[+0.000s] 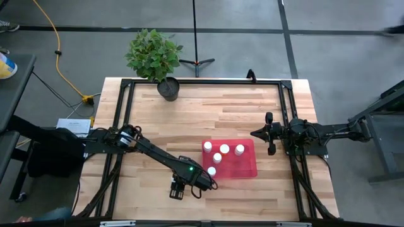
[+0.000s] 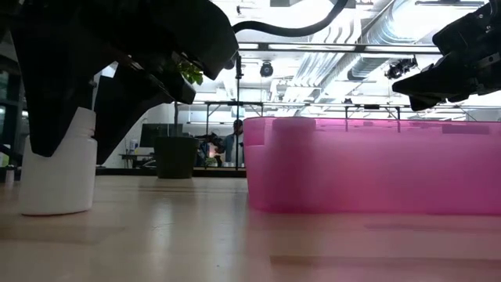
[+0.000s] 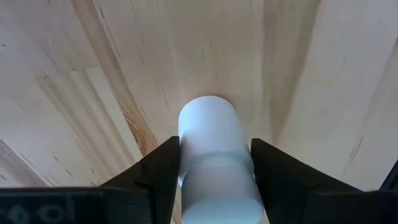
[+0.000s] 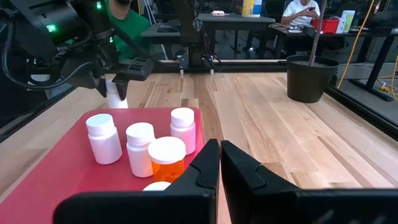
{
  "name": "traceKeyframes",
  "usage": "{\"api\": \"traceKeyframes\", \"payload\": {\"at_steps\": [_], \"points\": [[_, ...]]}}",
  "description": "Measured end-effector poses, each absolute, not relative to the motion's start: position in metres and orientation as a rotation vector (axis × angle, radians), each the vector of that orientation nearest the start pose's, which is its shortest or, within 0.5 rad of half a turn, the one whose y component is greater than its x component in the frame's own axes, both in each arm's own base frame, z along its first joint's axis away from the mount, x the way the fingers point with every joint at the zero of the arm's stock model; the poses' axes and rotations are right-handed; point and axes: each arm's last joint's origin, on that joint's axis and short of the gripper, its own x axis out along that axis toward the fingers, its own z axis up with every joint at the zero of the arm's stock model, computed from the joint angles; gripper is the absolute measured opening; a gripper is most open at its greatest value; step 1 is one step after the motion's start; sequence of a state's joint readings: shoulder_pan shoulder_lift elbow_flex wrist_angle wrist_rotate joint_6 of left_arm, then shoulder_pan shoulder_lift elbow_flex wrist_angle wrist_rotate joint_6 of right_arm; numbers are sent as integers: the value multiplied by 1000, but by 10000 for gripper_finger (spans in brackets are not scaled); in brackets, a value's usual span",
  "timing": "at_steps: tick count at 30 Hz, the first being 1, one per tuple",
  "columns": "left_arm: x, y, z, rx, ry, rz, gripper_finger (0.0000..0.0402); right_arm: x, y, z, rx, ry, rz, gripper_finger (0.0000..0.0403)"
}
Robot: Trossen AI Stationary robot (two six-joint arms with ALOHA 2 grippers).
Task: Pick and place pill bottles into a basket
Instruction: Put the white pill bottle into the pink bin
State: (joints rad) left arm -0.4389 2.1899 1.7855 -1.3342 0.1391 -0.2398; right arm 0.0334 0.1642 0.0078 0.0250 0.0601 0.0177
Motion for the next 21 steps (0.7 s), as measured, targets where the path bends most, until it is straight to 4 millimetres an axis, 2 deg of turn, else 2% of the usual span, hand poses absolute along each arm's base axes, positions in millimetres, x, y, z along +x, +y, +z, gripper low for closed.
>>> {"api": "traceKeyframes", "payload": {"at_steps": [11, 21], "points": [[363, -175, 183, 94, 1801, -204, 218, 107, 2, 155, 12, 131, -28, 7], [369, -178, 196, 82, 1752, -220, 217, 107, 2, 155, 12, 132, -28, 7]]}}
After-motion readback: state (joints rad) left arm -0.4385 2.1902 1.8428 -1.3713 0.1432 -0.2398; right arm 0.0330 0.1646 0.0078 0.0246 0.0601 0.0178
